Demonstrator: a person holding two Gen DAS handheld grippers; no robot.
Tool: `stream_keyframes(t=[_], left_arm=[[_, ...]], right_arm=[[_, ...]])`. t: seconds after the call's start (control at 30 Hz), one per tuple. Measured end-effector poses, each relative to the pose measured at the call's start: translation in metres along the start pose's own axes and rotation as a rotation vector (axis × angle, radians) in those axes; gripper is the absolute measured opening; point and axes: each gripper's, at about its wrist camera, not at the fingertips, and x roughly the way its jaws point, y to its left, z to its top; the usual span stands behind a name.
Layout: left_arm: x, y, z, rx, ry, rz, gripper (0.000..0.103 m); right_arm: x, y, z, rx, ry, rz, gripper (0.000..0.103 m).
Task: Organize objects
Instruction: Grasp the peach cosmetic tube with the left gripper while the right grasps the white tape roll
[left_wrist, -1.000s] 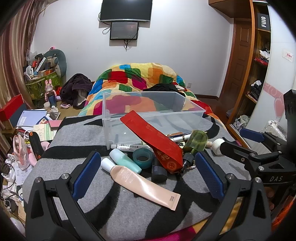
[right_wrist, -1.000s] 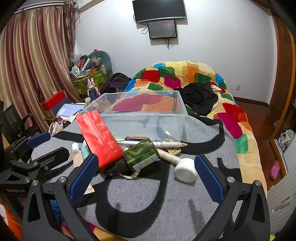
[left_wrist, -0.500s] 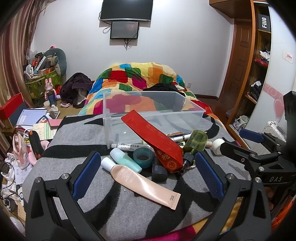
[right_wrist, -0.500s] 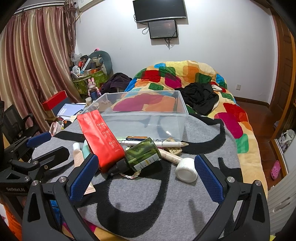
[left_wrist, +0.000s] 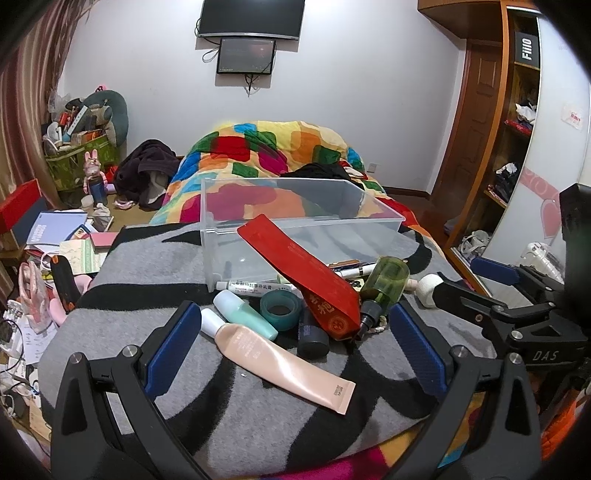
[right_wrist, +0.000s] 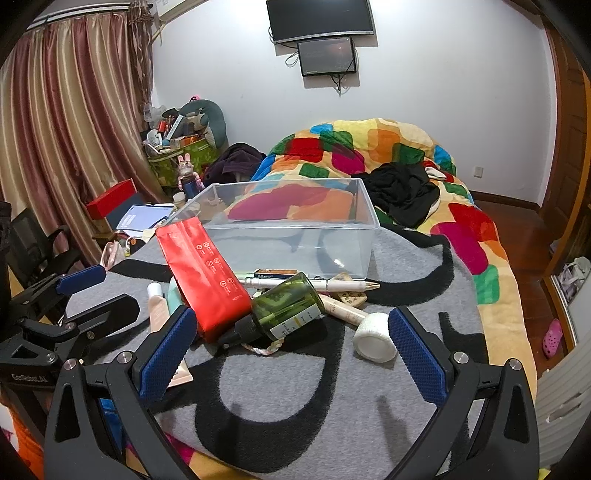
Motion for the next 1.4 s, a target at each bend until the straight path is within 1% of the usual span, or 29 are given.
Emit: stream_keyframes(t=[0.2, 0.23, 0.33, 0.5, 0.6, 0.67, 0.73, 0.8, 0.9, 0.97, 1.0, 1.03, 1.07, 1.1, 1.13, 1.17, 1.23, 1.27, 1.3, 1.33, 1.4], left_arm=[[0.005, 0.008, -0.004, -0.023, 0.011, 0.004, 0.102], [0.006, 0.01, -0.005, -0.029, 0.015, 0.007, 0.097], [0.012, 0.019, -0.008, -0.047, 0.045, 0.02, 0.086], [0.023, 0.039, -0.014, -0.104, 0.087, 0.051, 0.079], [0.034, 0.053, -0.018, -0.148, 0.128, 0.063, 0.075], [0.044, 0.06, -0.019, -0.176, 0.157, 0.075, 0.07], [0.053, 0.067, -0.02, -0.204, 0.185, 0.075, 0.061], [0.06, 0.071, -0.02, -0.226, 0.204, 0.071, 0.057], [0.064, 0.069, -0.016, -0.22, 0.202, 0.081, 0.056], [0.068, 0.066, -0.015, -0.214, 0.211, 0.079, 0.05], [0.07, 0.065, -0.015, -0.21, 0.211, 0.076, 0.047], [0.071, 0.065, -0.014, -0.209, 0.21, 0.077, 0.045], [0.071, 0.066, -0.013, -0.21, 0.208, 0.076, 0.042], [0.071, 0.067, -0.013, -0.211, 0.205, 0.072, 0.036], [0.07, 0.068, -0.013, -0.215, 0.204, 0.067, 0.034], [0.07, 0.07, -0.014, -0.216, 0.202, 0.068, 0.034], [0.067, 0.072, -0.016, -0.216, 0.194, 0.076, 0.033], [0.065, 0.073, -0.017, -0.216, 0.191, 0.079, 0.032], [0.064, 0.073, -0.018, -0.212, 0.191, 0.081, 0.026], [0.062, 0.074, -0.019, -0.204, 0.19, 0.09, 0.024], [0.058, 0.074, -0.02, -0.195, 0.176, 0.103, 0.024]], right_arm=[[0.003, 0.001, -0.002, -0.001, 0.013, 0.006, 0.103], [0.004, 0.001, -0.003, -0.001, 0.014, 0.005, 0.103], [0.006, -0.006, -0.002, 0.001, 0.014, 0.0, 0.103], [0.01, -0.029, -0.004, 0.035, 0.016, -0.037, 0.102], [0.015, -0.044, -0.007, 0.07, 0.027, -0.068, 0.101], [0.02, -0.054, -0.009, 0.093, 0.044, -0.076, 0.095], [0.027, -0.062, -0.01, 0.112, 0.064, -0.081, 0.09], [0.033, -0.065, -0.013, 0.119, 0.086, -0.083, 0.087], [0.041, -0.07, -0.014, 0.129, 0.118, -0.085, 0.08], [0.046, -0.072, -0.015, 0.135, 0.133, -0.099, 0.072], [0.048, -0.073, -0.016, 0.141, 0.141, -0.102, 0.07], [0.05, -0.075, -0.016, 0.151, 0.148, -0.101, 0.066], [0.052, -0.077, -0.016, 0.162, 0.156, -0.101, 0.06], [0.054, -0.079, -0.017, 0.168, 0.163, -0.101, 0.056], [0.056, -0.08, -0.017, 0.17, 0.171, -0.103, 0.047], [0.058, -0.081, -0.018, 0.174, 0.176, -0.1, 0.043], [0.058, -0.081, -0.019, 0.183, 0.176, -0.074, 0.039], [0.057, -0.08, -0.019, 0.177, 0.171, -0.075, 0.039], [0.055, -0.077, -0.018, 0.166, 0.163, -0.092, 0.039], [0.053, -0.075, -0.018, 0.156, 0.152, -0.107, 0.039], [0.048, -0.075, -0.016, 0.152, 0.13, -0.107, 0.038]])
